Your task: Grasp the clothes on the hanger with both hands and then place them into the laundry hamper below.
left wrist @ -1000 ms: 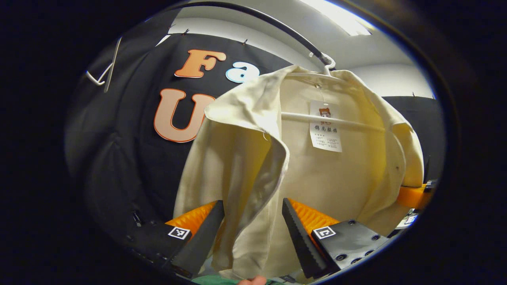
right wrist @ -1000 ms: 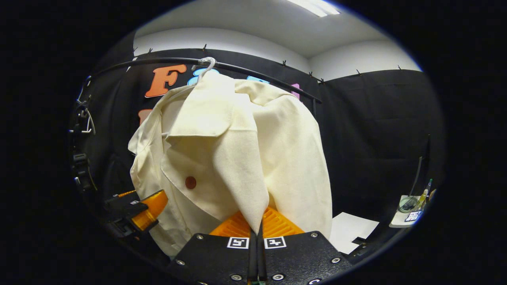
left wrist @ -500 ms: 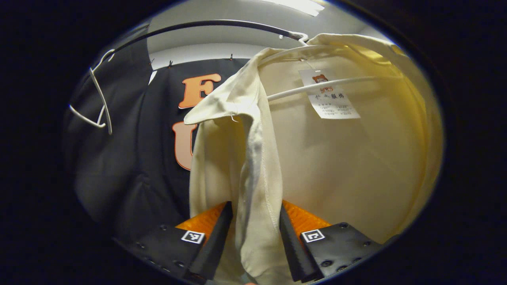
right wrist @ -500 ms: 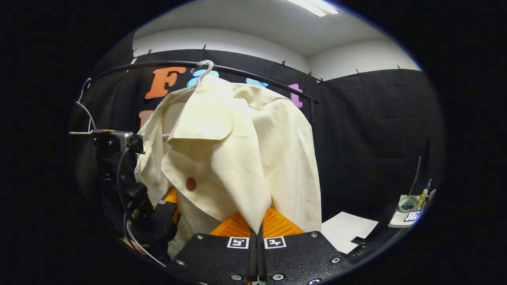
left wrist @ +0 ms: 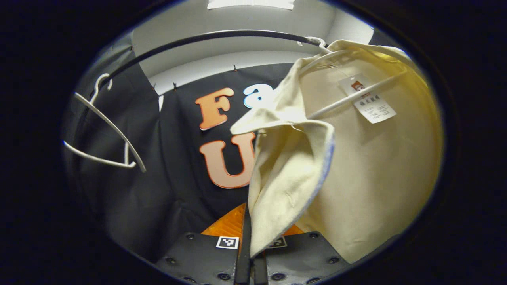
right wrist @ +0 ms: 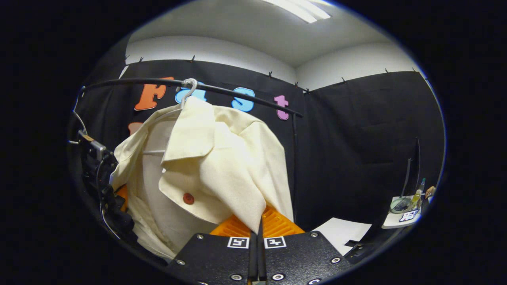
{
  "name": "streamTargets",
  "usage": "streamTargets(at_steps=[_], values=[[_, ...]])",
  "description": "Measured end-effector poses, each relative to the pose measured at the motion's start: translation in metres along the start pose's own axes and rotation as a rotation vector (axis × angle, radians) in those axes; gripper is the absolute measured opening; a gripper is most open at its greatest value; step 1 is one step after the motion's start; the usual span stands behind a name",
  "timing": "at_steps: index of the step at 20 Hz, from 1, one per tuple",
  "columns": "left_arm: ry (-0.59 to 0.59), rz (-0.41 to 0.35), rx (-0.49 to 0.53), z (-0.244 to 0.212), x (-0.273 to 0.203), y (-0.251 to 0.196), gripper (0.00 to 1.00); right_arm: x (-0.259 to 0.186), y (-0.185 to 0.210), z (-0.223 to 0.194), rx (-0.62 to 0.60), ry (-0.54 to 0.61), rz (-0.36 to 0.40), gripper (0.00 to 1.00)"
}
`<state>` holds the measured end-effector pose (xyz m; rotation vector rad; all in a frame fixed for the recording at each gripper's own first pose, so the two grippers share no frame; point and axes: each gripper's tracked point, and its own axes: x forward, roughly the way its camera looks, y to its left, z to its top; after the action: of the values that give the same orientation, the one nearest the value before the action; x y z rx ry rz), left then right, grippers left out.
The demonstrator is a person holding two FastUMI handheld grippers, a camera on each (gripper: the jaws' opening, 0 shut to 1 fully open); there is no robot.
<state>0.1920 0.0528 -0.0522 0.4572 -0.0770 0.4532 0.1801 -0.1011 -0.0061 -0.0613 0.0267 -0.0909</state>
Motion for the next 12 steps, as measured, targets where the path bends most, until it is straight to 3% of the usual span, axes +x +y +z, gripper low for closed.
streamTargets(at_steps=[2,6,12], values=[[-0.018,0.067,0.066,0.006,0.014,0.025,0.13,0.002,-0.022,0.022,-0.017,-0.044,-0.046,0.0],[-0.041,0.125,0.11,0.024,0.04,0.055,0.12,0.007,-0.068,0.061,-0.01,-0.112,-0.116,0.0],[0.012,0.078,0.091,0.032,0.094,0.056,0.1,0.032,-0.109,0.124,-0.02,-0.216,-0.177,0.0]])
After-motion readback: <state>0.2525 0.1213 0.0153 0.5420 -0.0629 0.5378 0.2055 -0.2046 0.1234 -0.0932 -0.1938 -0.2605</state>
